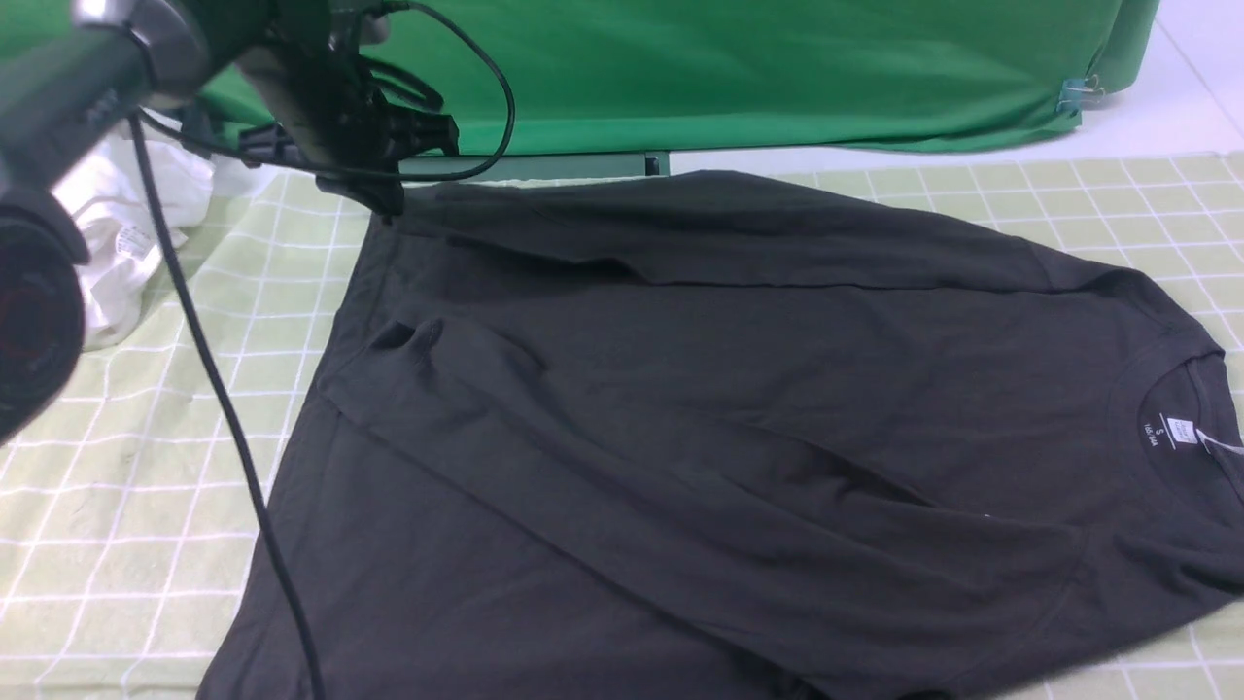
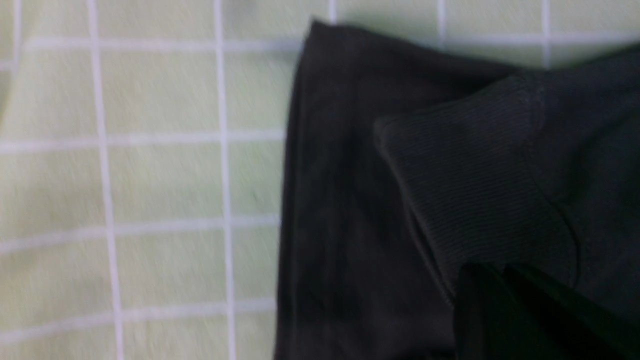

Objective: Fold a long-sleeved shirt over a green coffee tablecloth.
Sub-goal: 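Fold the left side of the dark shirt inward over its body with the left gripper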

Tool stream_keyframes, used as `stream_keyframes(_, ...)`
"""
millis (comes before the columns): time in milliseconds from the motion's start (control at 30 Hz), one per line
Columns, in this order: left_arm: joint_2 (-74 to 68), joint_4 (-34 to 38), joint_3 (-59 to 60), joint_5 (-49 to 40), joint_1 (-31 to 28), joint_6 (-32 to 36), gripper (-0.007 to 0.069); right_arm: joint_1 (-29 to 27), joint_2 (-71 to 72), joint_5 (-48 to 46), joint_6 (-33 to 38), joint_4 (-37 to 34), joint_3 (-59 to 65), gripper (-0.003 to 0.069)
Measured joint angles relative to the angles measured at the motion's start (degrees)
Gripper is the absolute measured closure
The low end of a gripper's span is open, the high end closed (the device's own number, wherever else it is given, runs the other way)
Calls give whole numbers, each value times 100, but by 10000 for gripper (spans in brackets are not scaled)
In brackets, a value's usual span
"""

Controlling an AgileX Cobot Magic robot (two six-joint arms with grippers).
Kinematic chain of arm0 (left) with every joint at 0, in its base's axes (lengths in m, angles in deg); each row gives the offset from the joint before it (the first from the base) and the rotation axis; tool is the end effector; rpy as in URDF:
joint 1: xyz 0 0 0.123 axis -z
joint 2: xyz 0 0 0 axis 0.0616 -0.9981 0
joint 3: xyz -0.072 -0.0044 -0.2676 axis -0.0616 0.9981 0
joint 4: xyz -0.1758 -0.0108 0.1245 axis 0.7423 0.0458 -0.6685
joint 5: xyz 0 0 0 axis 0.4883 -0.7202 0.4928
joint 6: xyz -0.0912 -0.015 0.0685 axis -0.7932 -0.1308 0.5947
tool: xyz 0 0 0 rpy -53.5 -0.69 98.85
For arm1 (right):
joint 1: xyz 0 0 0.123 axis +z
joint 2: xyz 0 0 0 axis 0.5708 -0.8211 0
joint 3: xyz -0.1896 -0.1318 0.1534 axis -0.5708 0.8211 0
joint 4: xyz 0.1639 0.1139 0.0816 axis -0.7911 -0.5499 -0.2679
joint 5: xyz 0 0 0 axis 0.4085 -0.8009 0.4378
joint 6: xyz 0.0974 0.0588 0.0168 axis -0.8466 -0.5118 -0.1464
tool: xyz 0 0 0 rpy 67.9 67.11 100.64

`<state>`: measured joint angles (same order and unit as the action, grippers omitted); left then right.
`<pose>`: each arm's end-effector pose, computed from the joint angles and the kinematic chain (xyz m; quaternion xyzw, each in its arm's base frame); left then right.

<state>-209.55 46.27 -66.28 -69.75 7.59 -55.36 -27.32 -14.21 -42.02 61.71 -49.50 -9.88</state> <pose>0.4519 -0.0405 0.2195 -0.0114 0.9806 -0.0534 0.1883 0.1020 0.0473 0.3292 -0.1178 0.8779 0.1640 0.4341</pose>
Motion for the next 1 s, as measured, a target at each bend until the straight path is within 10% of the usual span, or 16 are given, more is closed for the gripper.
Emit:
stream_keyframes(467, 1622, -217, 1674, -638, 468, -26, 615, 0, 0, 131, 0, 19, 0, 557)
stream_keyframes(1000, 3226, -477, 5189, 627, 871, -882, 615, 0, 0, 133, 0, 19, 0, 537)
